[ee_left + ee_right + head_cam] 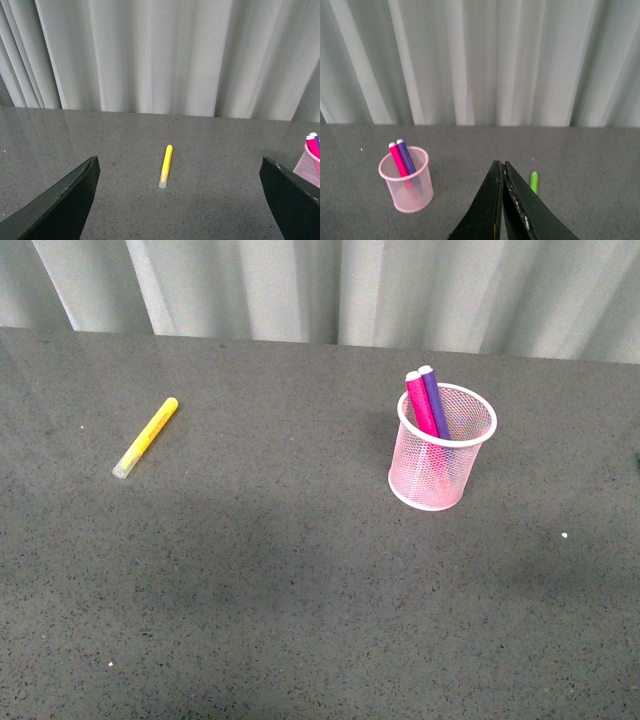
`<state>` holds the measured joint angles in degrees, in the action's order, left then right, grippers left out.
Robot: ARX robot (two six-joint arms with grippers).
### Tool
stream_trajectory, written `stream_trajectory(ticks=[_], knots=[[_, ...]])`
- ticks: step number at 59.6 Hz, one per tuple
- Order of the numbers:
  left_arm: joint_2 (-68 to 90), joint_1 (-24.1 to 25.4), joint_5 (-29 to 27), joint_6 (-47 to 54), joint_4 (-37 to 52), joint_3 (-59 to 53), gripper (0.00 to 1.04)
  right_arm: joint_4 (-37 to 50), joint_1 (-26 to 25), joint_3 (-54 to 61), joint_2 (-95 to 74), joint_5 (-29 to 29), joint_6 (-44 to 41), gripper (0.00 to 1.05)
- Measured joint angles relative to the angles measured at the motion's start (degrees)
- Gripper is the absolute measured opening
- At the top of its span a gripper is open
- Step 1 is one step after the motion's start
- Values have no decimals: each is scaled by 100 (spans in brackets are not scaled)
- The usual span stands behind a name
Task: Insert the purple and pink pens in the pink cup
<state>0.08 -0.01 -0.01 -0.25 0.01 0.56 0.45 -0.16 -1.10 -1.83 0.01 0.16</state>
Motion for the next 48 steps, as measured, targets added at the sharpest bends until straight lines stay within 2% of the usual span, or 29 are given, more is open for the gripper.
stream_trajectory(ticks=[33,39,48], knots=[[0,0,0,0,0,0,98,-35,0,0,153,-2,0,4],[0,0,0,0,0,0,98,-35,0,0,153,-2,0,26],[0,0,0,0,2,0,98,-35,0,0,153,-2,0,51]])
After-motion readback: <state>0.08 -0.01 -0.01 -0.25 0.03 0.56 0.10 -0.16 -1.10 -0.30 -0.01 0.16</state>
